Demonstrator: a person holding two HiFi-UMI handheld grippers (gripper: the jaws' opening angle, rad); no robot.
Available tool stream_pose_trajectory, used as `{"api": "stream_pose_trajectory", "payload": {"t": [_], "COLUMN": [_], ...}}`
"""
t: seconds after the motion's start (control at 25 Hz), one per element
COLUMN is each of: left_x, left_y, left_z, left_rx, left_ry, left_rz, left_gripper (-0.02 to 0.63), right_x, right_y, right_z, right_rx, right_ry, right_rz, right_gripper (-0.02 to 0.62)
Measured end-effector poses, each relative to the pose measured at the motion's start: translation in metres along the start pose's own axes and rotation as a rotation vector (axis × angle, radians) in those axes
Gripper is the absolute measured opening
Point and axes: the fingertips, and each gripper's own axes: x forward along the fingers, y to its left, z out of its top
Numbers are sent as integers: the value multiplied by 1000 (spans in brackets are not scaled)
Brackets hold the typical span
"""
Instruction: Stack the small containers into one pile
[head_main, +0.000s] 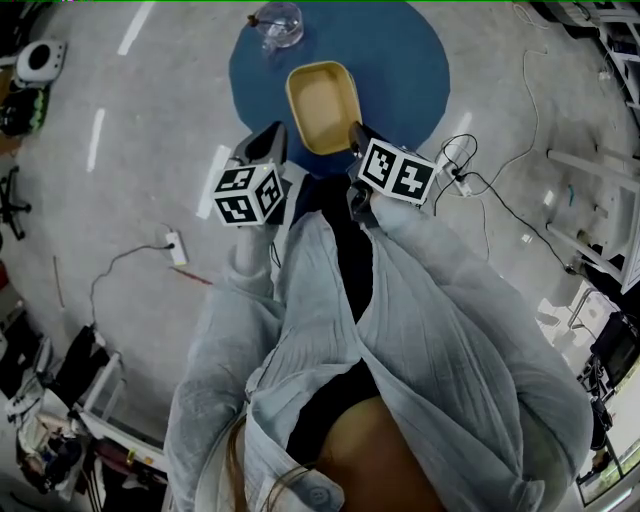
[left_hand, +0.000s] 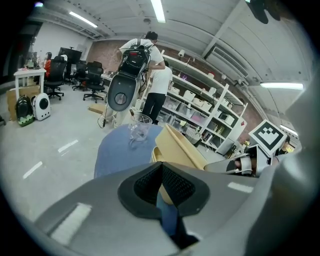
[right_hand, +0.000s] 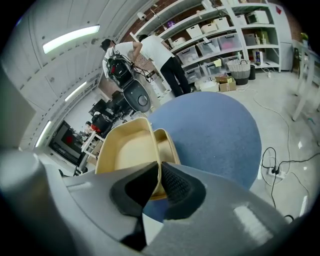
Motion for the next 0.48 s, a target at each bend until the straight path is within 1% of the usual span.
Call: {"api": "stream_pose_trajectory", "payload": {"t": [0.16, 0.36, 0.48], "left_x": [3, 6, 7], "left_y": [5, 5, 6], "left_z": [-4, -5, -6], "left_rx": [-21, -23, -23], "left_ry": [6, 7, 8], "left_rz": [-24, -49, -58], "left_gripper": [14, 14, 14], "right_x": [3, -1, -1], "right_y": [-7, -21, -24], "right_z": [-5, -4, -3], "right_rx": [12, 27, 17], "right_ry": [-23, -63, -75], "right_rz": [-50, -109, -134], "right_gripper": [26, 26, 27]}}
